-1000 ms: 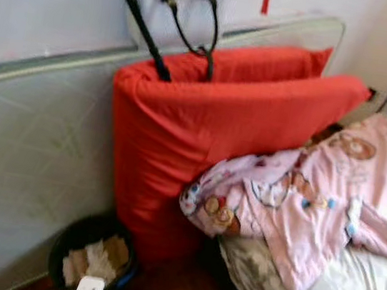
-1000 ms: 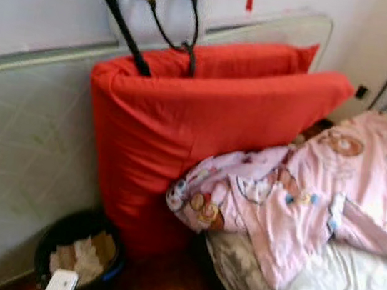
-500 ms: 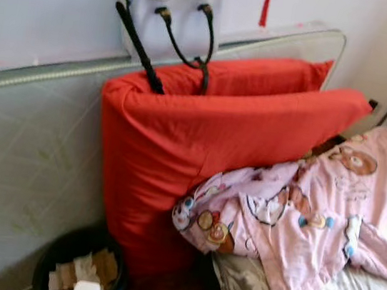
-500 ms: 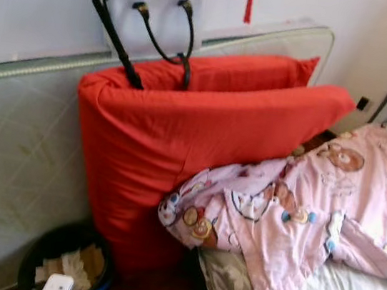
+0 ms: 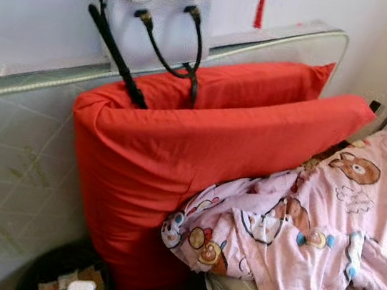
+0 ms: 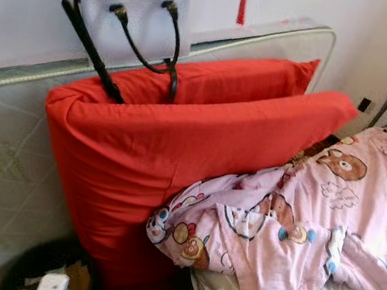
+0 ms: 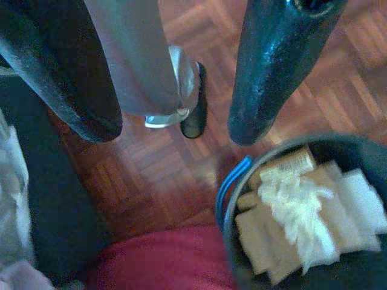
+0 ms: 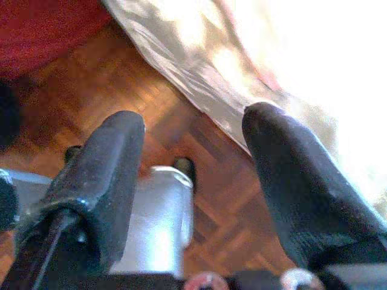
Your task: Clean up the room
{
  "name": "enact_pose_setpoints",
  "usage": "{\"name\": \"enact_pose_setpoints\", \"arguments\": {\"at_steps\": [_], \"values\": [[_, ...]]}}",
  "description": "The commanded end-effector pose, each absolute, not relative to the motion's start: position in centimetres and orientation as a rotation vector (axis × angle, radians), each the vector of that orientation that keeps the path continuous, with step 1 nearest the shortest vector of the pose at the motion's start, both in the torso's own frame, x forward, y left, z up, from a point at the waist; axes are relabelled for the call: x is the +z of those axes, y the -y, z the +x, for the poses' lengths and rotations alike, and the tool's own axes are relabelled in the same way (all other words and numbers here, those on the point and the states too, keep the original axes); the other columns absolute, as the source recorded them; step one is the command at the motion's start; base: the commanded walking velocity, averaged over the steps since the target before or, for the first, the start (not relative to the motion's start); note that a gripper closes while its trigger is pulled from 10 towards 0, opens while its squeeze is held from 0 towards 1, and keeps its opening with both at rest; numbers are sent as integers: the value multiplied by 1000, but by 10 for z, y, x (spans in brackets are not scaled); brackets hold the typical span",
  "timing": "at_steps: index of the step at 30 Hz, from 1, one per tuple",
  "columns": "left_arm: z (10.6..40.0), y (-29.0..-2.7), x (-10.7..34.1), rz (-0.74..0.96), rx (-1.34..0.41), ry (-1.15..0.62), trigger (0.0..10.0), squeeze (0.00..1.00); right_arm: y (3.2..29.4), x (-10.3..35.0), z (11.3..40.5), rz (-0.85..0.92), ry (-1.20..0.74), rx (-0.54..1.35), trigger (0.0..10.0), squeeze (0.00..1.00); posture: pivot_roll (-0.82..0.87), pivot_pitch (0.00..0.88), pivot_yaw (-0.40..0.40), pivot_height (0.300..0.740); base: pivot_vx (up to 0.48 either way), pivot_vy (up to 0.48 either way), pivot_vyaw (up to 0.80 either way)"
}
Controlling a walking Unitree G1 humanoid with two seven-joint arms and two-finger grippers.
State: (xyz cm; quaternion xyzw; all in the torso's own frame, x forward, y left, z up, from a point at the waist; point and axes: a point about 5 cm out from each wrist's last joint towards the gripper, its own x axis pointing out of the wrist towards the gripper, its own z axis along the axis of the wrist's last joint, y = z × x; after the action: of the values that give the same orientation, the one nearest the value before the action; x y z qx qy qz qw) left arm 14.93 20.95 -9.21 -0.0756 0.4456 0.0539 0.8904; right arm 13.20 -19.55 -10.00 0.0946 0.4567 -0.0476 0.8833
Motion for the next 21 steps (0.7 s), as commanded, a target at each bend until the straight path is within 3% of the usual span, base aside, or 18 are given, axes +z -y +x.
{"name": "enact_pose_setpoints", "arguments": {"at_steps": [1,7,9,11,21], "values": [[155,-206,-90,-185,118,-880,10000,0,205,-101,122,207,-946,-150,10000,0,-31,0,6,740,0,0,0],[159,-206,-85,-175,144,-793,10000,0,210,-96,127,228,-849,-193,10000,0,-31,0,-4,740,0,0,0],[207,-212,-60,-125,144,-655,10000,0,198,-65,198,201,-638,-145,10000,0,-25,0,-12,740,0,0,0],[248,-215,-30,-161,132,-505,10000,0,191,-36,243,179,-481,-112,10000,0,-18,0,-20,740,0,0,0],[270,-207,3,-104,50,-231,10000,0,206,-8,264,131,-295,-123,10000,0,8,0,-42,740,0,0,0]]}}
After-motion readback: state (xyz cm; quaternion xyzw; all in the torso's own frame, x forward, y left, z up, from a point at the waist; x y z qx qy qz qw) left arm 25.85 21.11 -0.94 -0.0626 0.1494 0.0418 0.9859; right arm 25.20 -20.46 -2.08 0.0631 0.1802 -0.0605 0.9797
